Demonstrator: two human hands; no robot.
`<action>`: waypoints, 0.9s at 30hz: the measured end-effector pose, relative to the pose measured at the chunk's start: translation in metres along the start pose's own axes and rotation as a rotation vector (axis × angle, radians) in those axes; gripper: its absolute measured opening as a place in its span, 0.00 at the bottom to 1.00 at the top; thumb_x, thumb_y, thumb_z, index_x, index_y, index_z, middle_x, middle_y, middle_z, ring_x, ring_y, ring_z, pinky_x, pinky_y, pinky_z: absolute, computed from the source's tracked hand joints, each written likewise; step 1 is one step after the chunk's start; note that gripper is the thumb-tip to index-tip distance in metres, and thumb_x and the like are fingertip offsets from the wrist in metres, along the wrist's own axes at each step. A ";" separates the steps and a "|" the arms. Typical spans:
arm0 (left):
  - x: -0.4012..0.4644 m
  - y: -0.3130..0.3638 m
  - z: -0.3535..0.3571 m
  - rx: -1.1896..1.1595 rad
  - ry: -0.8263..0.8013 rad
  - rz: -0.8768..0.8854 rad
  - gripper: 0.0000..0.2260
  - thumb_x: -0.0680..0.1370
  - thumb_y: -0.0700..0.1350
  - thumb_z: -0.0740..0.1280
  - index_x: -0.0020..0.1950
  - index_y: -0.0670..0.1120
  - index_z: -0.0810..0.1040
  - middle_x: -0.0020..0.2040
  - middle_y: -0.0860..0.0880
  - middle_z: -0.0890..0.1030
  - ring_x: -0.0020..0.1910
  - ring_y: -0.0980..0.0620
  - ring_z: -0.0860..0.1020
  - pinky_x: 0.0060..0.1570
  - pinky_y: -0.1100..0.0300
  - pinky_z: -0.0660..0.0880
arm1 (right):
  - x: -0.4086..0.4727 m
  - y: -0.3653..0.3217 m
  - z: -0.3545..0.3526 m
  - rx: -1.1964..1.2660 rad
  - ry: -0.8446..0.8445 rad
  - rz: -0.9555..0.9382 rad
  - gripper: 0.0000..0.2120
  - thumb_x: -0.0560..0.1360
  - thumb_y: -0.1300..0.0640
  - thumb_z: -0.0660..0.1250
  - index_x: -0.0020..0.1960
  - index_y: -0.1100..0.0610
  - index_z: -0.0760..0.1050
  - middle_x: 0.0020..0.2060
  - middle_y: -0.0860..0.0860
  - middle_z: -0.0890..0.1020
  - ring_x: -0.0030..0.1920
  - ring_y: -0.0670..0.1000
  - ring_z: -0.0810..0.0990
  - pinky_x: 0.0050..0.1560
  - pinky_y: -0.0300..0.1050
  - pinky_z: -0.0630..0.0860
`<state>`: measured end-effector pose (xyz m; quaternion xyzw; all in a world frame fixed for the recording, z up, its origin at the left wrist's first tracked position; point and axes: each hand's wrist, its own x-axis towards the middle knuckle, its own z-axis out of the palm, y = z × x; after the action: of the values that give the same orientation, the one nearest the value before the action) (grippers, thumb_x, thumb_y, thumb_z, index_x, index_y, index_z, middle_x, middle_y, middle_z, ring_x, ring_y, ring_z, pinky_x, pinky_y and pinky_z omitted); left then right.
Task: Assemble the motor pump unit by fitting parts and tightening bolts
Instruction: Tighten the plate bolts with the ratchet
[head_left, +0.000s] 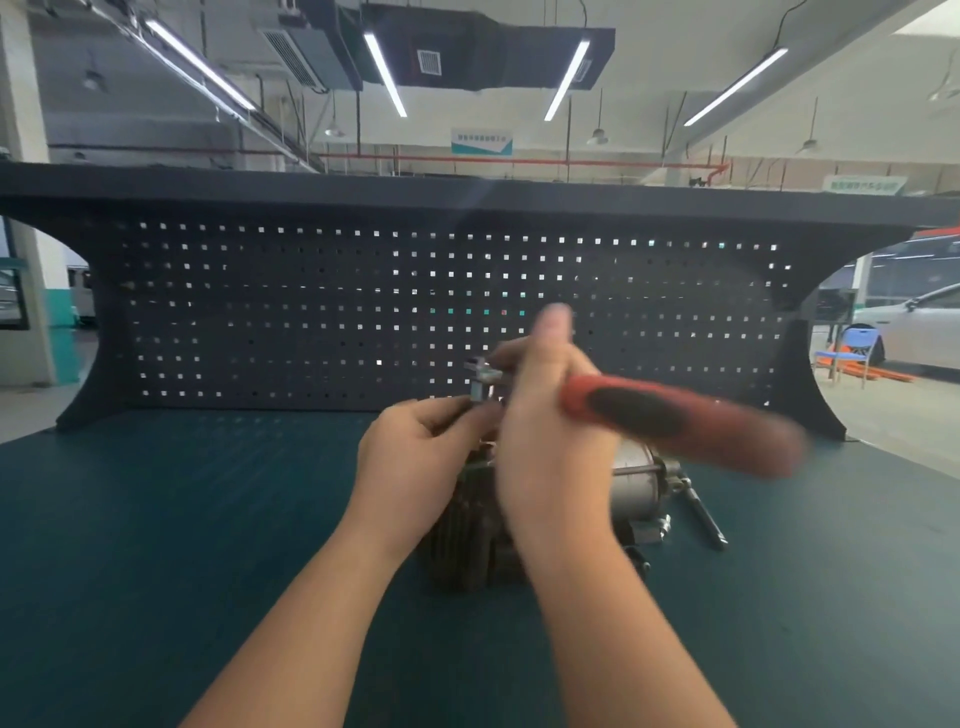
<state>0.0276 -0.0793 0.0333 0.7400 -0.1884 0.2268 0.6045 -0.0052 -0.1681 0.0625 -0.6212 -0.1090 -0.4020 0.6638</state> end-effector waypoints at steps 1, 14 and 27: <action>0.001 0.001 0.000 -0.045 0.001 0.026 0.09 0.75 0.55 0.70 0.46 0.51 0.86 0.40 0.54 0.86 0.43 0.55 0.84 0.53 0.47 0.79 | 0.008 0.002 -0.007 0.157 0.016 0.094 0.27 0.74 0.33 0.53 0.35 0.53 0.76 0.34 0.47 0.83 0.38 0.47 0.83 0.42 0.50 0.80; 0.011 -0.008 -0.015 0.066 -0.226 0.084 0.17 0.81 0.39 0.64 0.51 0.64 0.79 0.50 0.63 0.84 0.58 0.62 0.79 0.73 0.47 0.61 | 0.034 0.022 -0.039 0.567 -0.070 0.369 0.07 0.79 0.64 0.61 0.52 0.62 0.78 0.43 0.60 0.85 0.41 0.63 0.85 0.37 0.49 0.82; 0.014 -0.009 -0.012 0.182 -0.197 0.068 0.16 0.72 0.46 0.58 0.50 0.59 0.83 0.48 0.70 0.81 0.65 0.53 0.73 0.72 0.49 0.62 | 0.037 0.024 -0.044 0.553 -0.131 0.302 0.07 0.79 0.65 0.61 0.50 0.63 0.78 0.42 0.58 0.86 0.42 0.62 0.85 0.38 0.49 0.82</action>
<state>0.0431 -0.0657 0.0364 0.8036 -0.2504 0.1897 0.5055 0.0198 -0.2251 0.0593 -0.4512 -0.1633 -0.2132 0.8511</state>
